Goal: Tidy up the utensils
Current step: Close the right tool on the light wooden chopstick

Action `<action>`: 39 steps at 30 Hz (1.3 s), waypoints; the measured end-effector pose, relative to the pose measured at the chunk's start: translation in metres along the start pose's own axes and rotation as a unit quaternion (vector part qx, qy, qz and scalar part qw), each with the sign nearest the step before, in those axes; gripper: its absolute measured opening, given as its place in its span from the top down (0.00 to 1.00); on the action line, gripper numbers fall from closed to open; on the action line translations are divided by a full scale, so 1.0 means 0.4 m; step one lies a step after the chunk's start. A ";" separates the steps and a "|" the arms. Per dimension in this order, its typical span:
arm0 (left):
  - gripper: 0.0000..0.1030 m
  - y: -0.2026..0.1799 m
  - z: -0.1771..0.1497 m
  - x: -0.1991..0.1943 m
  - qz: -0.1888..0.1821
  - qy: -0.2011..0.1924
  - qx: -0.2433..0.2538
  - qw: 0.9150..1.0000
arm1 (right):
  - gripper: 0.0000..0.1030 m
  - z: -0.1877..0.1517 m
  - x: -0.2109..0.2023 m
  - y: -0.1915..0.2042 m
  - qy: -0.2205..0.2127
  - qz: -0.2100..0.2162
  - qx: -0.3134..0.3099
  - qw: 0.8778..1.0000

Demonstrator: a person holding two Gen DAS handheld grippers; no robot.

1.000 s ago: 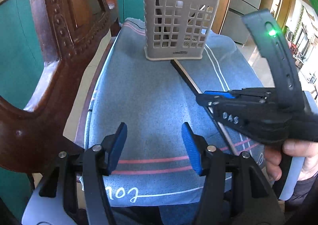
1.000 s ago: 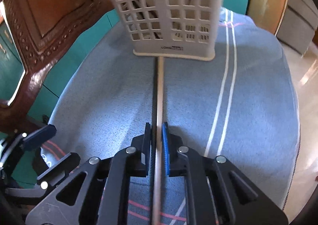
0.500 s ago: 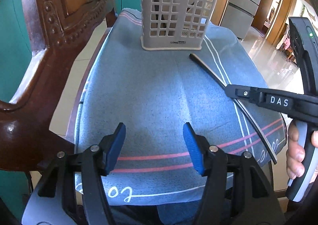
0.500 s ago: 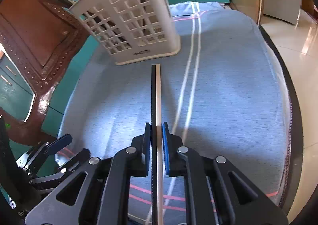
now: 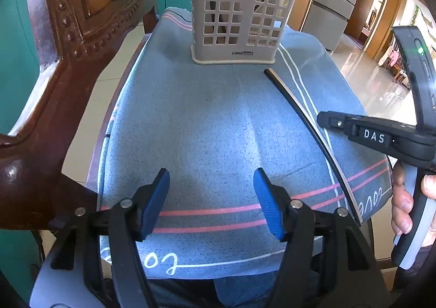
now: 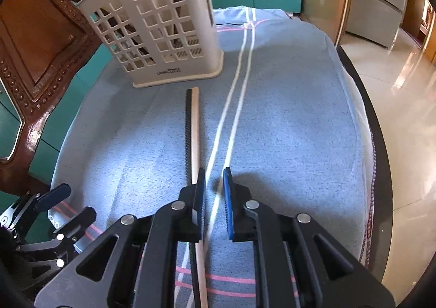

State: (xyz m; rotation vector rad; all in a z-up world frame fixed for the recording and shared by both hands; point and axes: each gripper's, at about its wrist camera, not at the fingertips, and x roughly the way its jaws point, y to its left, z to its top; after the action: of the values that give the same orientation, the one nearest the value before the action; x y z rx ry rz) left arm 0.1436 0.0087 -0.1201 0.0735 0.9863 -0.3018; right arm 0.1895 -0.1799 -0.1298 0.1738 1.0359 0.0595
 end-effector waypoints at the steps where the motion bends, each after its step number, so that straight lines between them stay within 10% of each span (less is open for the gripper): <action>1: 0.37 -0.001 0.000 0.001 0.000 0.001 0.000 1.000 | 0.87 0.000 0.007 0.003 0.004 -0.008 -0.005 1.000; 12: 0.36 -0.005 0.000 0.014 0.001 0.007 0.001 1.000 | 0.87 -0.007 -0.006 0.010 -0.013 0.023 -0.015 1.000; 20: 0.36 -0.009 0.001 0.015 0.002 0.007 0.004 1.000 | 0.86 -0.009 0.012 0.016 0.005 -0.037 -0.033 0.999; 26: 0.35 -0.009 -0.001 0.017 0.001 0.009 0.002 1.000 | 0.86 -0.014 -0.011 0.009 -0.013 0.019 -0.028 0.999; 39: 0.34 -0.010 -0.005 0.024 0.000 0.013 0.002 1.000 | 0.85 -0.016 0.023 0.051 0.003 -0.048 -0.079 0.996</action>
State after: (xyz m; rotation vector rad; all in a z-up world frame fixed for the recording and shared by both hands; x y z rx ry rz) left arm 0.1459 0.0032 -0.1288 0.0803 1.0114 -0.3038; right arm 0.1892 -0.1579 -0.1374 -0.0202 1.0387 0.0551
